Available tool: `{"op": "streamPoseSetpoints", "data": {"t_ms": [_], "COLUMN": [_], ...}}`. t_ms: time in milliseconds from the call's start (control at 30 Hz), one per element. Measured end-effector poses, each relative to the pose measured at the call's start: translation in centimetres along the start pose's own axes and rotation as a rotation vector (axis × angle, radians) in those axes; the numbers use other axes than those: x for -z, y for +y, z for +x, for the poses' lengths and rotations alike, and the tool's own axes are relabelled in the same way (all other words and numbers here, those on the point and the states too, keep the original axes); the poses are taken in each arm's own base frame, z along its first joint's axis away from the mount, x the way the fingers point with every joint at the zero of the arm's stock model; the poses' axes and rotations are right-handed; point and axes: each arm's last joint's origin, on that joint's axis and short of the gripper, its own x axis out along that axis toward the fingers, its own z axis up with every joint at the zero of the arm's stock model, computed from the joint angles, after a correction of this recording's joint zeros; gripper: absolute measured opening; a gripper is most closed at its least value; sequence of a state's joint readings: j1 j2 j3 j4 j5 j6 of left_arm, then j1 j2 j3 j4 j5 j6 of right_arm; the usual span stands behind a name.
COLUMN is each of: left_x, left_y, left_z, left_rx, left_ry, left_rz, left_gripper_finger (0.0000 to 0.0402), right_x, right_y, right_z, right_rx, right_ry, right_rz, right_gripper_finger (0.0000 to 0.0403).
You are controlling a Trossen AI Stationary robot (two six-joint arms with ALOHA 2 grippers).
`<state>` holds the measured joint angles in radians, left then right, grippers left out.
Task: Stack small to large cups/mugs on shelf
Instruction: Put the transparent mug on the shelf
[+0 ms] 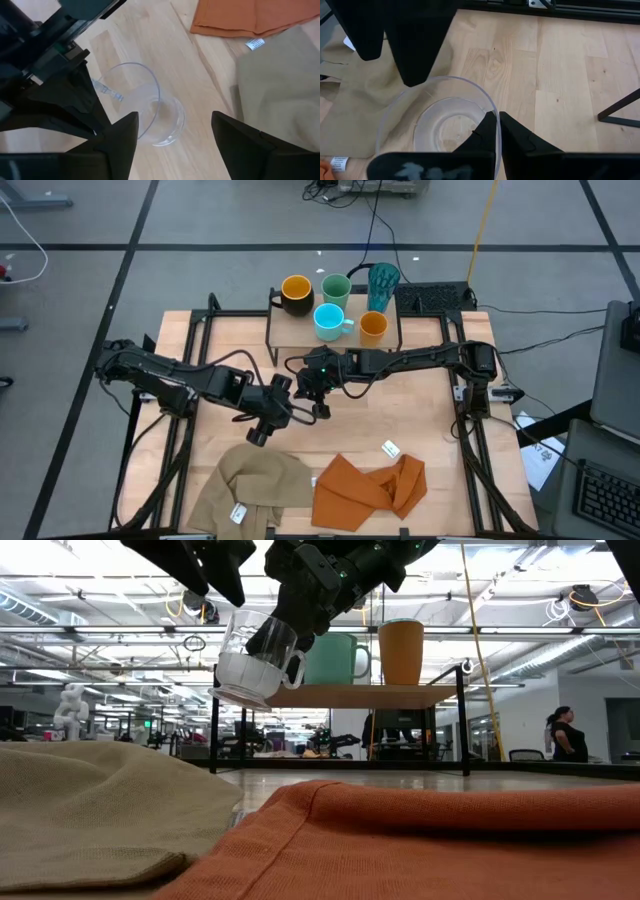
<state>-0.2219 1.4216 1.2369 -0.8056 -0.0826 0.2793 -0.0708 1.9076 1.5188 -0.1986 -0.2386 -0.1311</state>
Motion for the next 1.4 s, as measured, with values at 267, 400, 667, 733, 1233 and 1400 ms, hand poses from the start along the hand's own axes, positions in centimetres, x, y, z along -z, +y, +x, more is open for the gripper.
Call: {"op": "streamPoseSetpoints", "data": {"t_ms": [267, 400, 667, 733, 1233, 1400], "left_x": [0.0, 0.0, 0.1, 0.1, -0.1, -0.2], "left_y": [0.3, 0.7, 1.0, 1.0, 1.0, 0.7], "left_z": [0.6, 1.3, 1.7, 1.6, 1.7, 1.6], "left_rx": [-0.006, -0.012, -0.012, -0.013, -0.012, -0.003], "left_ry": [0.007, 0.026, 0.032, 0.029, 0.011, 0.008], "left_rz": [-0.011, -0.005, -0.007, -0.007, -0.048, -0.046], "left_gripper_finger": [0.0264, 0.0274, 0.0268, 0.0265, 0.0259, 0.0254], "right_x": [0.0, 0.0, 0.3, 0.3, 0.2, 0.2], "right_y": [0.0, 0.0, 0.1, 0.0, 0.0, 0.0], "right_z": [0.0, 0.0, 0.0, 0.0, 0.0, 0.0], "right_rx": [-0.002, -0.003, -0.006, -0.006, -0.005, -0.005], "right_ry": [0.000, 0.002, 0.024, 0.022, 0.017, 0.016], "right_rz": [-0.002, -0.001, 0.003, 0.001, -0.019, -0.032], "right_gripper_finger": [0.0000, 0.0000, 0.0000, 0.0000, 0.0000, 0.0000]}}
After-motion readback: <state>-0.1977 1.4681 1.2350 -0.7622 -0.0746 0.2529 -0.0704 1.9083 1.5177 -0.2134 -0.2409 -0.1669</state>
